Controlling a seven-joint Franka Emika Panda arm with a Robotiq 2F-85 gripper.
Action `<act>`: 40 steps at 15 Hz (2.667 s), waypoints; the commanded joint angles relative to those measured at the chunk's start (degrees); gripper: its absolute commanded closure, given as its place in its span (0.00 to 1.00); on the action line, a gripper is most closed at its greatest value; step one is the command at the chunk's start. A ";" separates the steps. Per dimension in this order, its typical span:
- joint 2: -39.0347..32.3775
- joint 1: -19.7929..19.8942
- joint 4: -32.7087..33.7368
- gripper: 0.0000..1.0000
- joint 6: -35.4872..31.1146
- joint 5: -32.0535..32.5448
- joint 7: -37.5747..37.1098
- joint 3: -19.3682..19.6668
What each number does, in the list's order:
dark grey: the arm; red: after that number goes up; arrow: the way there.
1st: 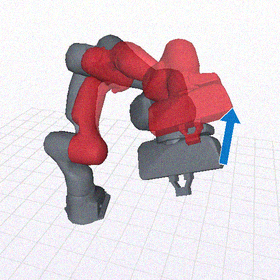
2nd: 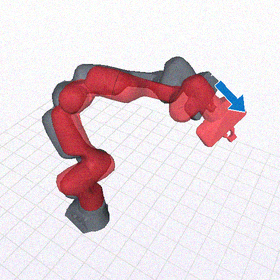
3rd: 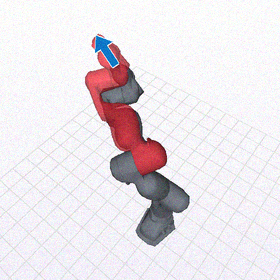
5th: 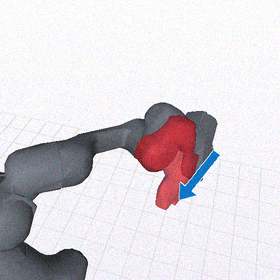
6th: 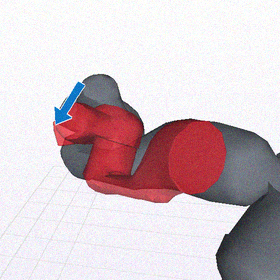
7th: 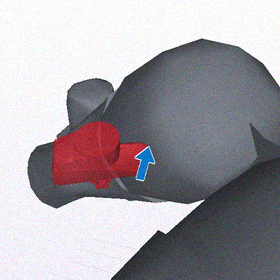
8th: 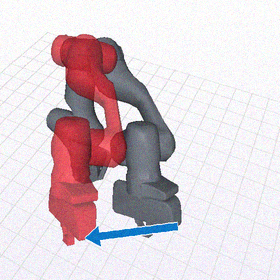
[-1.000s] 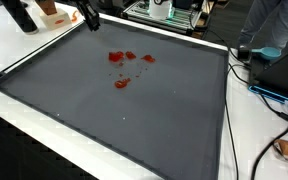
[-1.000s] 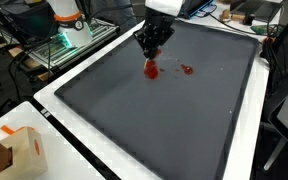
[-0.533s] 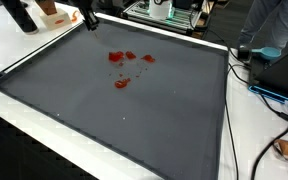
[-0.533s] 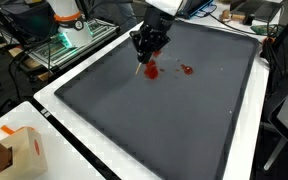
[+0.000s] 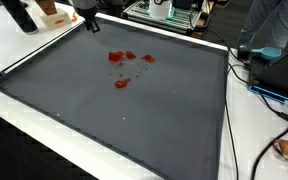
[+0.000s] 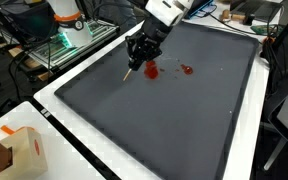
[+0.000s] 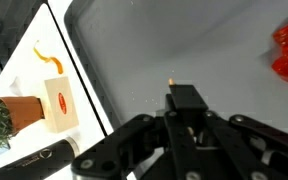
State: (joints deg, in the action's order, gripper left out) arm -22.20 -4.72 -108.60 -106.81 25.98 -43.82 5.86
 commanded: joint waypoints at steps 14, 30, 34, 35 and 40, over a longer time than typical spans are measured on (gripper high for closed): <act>-8.23 -3.17 3.82 0.97 6.59 5.99 -7.83 0.15; -10.44 -3.88 5.59 0.97 4.89 4.94 -4.95 -0.65; -10.77 -3.38 5.99 0.97 4.88 3.96 -2.60 -0.80; -10.75 -3.25 5.98 0.97 4.87 3.70 -1.78 -0.82; -9.92 -2.08 5.60 0.97 4.49 1.40 3.25 -1.13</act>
State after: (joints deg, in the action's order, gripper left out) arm -32.45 -8.17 -103.06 -101.75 29.93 -44.37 5.30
